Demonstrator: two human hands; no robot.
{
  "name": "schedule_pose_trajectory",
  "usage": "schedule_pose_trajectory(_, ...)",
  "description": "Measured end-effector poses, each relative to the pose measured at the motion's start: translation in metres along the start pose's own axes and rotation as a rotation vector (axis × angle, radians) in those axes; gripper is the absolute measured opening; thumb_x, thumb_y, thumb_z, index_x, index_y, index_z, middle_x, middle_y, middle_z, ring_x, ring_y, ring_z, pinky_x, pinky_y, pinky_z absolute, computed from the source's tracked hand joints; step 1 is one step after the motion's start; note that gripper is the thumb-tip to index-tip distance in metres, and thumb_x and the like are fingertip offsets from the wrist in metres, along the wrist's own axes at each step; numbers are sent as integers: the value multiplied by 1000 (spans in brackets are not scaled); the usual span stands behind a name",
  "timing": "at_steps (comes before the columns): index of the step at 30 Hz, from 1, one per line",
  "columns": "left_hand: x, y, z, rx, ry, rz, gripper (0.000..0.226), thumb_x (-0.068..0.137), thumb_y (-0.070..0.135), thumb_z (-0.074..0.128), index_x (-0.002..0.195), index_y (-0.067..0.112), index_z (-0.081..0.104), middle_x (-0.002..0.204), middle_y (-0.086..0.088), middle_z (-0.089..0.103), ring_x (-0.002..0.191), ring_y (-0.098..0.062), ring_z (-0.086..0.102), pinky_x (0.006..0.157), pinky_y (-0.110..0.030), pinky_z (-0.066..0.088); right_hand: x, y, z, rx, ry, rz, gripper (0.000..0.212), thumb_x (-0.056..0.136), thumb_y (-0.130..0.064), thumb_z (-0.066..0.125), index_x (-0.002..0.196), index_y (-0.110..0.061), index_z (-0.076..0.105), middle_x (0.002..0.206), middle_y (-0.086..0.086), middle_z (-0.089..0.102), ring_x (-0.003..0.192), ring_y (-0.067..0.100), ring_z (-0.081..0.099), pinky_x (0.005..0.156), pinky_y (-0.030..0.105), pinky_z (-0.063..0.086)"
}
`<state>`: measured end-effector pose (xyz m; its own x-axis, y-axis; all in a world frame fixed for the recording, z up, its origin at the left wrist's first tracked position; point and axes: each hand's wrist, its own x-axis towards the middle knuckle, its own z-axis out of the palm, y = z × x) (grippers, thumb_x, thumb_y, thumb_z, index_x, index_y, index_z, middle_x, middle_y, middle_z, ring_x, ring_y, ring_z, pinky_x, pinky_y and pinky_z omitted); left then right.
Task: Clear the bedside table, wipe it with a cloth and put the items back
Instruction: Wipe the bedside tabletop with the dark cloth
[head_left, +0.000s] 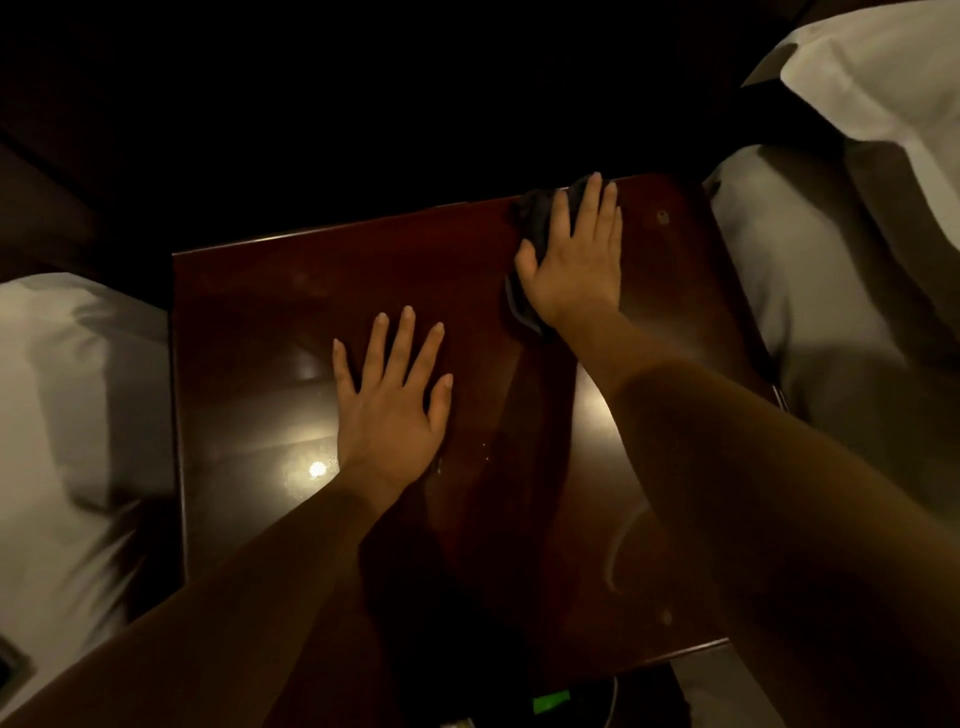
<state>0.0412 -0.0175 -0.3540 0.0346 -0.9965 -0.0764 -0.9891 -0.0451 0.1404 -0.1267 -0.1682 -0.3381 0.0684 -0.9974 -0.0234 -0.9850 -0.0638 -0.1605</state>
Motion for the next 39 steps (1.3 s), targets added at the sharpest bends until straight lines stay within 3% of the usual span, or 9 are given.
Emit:
schedule_pose_trajectory(5, 1, 0, 0, 15, 13, -3, 56, 94, 48, 15, 147, 30, 20, 159, -1, 17, 147, -20, 6, 116, -56, 3, 10, 12, -2, 92, 12, -12, 65, 93, -43, 34, 148, -18, 13, 157, 23, 1, 145, 37, -4, 121, 45, 2)
schedule_pose_trajectory(14, 1, 1, 0, 2, 12, -10, 58, 93, 49, 14, 147, 31, 21, 159, 0, 16, 148, -20, 6, 117, -55, 1, 6, 32, -4, 184, 43, 189, 64, 91, -41, 36, 147, -16, 18, 156, 23, 3, 145, 38, -2, 120, 45, 3)
schedule_pose_trajectory(27, 0, -1, 0, 2, -16, -10, 57, 94, 50, 14, 148, 31, 13, 160, 1, 9, 148, -20, 1, 117, -56, -3, -85, 68, -7, 107, 53, 446, 68, 93, -44, 35, 148, -9, 14, 152, 33, 5, 143, 43, 3, 119, 48, 4)
schedule_pose_trajectory(39, -1, -5, 1, -28, -13, 12, 54, 97, 46, 20, 148, 31, 13, 160, -1, 9, 148, -22, 1, 116, -57, -3, -174, 78, -9, 61, 27, 571, 70, 92, -47, 36, 147, -8, 15, 151, 35, 8, 142, 45, 7, 119, 49, 8)
